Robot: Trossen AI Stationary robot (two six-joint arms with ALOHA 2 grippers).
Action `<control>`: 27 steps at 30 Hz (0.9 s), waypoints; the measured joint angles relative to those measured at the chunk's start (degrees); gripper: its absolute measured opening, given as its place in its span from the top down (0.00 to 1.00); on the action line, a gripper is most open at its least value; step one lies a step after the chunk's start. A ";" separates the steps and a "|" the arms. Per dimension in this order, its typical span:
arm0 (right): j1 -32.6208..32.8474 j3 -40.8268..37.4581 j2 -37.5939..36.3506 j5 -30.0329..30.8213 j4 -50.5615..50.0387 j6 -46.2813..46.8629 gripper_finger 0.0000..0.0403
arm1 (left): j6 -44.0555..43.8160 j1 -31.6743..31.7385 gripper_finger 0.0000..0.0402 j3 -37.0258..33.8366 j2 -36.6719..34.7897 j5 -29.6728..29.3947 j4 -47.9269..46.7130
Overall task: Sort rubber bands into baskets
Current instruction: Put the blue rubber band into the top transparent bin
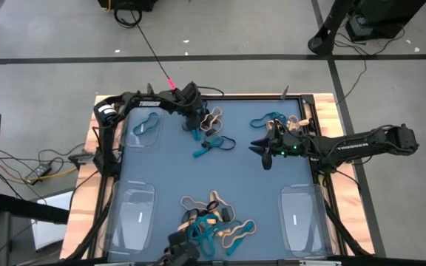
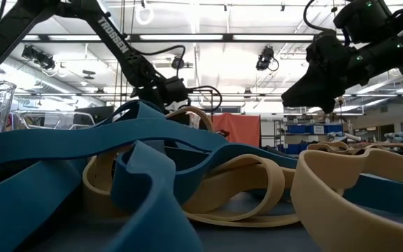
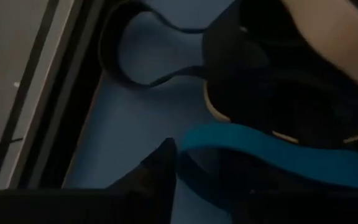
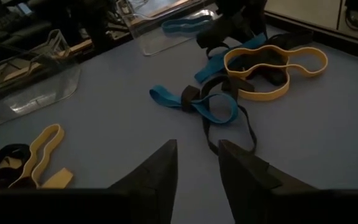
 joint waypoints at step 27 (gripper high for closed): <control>3.93 0.04 -0.02 1.61 -3.03 1.19 0.74 | -11.17 -0.87 0.98 9.29 -20.67 -4.62 -33.78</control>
